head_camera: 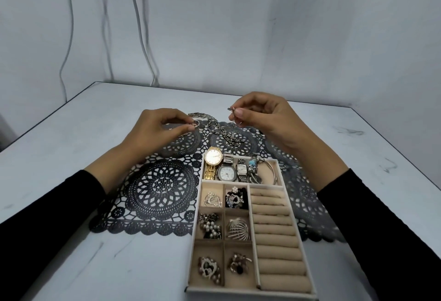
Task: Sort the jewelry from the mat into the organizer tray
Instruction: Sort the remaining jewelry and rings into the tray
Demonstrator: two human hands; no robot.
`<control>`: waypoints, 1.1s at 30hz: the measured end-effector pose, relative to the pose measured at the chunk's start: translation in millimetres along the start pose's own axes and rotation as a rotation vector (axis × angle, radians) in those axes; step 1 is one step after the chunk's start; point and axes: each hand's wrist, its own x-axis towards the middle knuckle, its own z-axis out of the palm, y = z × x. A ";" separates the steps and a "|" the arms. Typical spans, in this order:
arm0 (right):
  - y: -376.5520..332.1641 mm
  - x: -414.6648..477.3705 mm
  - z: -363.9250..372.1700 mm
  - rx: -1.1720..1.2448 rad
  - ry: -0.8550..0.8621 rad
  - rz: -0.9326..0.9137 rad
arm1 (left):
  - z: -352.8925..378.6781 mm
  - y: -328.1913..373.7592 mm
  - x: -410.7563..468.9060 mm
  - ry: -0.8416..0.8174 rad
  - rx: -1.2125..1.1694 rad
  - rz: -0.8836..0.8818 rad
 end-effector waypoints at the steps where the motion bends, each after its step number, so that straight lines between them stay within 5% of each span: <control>1: -2.2 -3.8 1.0 -0.004 -0.010 -0.004 | -1.0 2.7 -4.4 0.000 -0.012 0.000; 21: -22.2 -80.4 16.6 -0.139 -0.093 0.015 | -1.4 53.5 -83.8 -0.030 -0.102 0.125; 33: -23.7 -103.4 25.6 -0.334 -0.296 0.116 | 2.8 61.1 -98.3 -0.052 -0.046 0.241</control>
